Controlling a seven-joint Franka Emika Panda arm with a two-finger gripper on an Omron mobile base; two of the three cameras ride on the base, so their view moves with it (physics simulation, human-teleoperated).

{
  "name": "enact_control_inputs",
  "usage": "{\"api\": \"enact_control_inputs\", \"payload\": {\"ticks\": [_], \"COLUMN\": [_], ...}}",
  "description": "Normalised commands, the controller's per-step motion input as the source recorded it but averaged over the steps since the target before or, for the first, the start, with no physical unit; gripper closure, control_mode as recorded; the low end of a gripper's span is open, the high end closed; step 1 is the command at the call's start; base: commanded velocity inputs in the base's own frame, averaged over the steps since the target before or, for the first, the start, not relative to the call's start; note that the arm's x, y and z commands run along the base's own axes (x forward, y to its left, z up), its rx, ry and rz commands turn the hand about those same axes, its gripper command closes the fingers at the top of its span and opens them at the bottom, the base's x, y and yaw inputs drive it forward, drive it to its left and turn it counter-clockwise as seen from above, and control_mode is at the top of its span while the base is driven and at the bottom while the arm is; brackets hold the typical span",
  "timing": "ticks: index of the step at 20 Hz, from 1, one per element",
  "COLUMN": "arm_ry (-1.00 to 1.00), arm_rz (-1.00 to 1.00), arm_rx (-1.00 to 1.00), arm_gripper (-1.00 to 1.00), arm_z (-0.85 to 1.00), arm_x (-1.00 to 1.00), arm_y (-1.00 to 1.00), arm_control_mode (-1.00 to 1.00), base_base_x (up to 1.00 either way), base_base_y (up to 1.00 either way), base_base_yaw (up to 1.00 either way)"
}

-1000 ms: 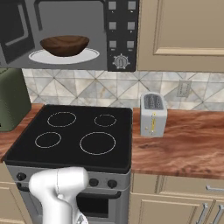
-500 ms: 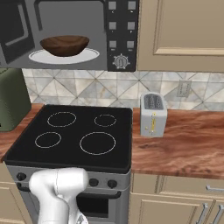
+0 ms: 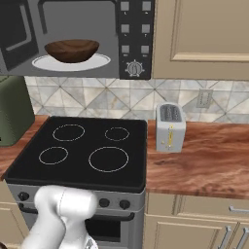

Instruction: Pick the mushroom from the sink and place it in the bowl. Then pick the bowl and place it in the microwave. Then close the microwave door and press the start button.

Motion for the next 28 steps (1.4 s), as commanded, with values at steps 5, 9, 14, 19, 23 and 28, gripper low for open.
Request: {"api": "enact_control_inputs", "payload": {"ticks": [5,9,14,19,23,28], "arm_ry": [-0.11,-0.07,0.0,0.0,0.0,0.0], "arm_rz": [-0.28,-0.28,-0.18,-0.09,-0.08,-0.09], "arm_rx": [0.0,0.0,0.12,0.2,0.22,0.22], "arm_gripper": [-1.0,-1.0,-1.0,-1.0,-1.0,-1.0], "arm_z": [0.47,0.77,0.83,0.4,0.23,0.23], "arm_x": [0.0,0.0,0.05,0.17,0.14,0.09], "arm_y": [0.51,0.11,-0.43,-0.93,-1.0,-1.0], "arm_control_mode": [-1.0,-1.0,-1.0,-1.0,-1.0,-1.0], "base_base_x": [0.0,0.0,0.0,0.0,0.0,0.0], "base_base_y": [0.0,0.0,0.0,0.0,0.0,0.0], "base_base_yaw": [0.0,0.0,0.0,0.0,0.0,0.0]}}
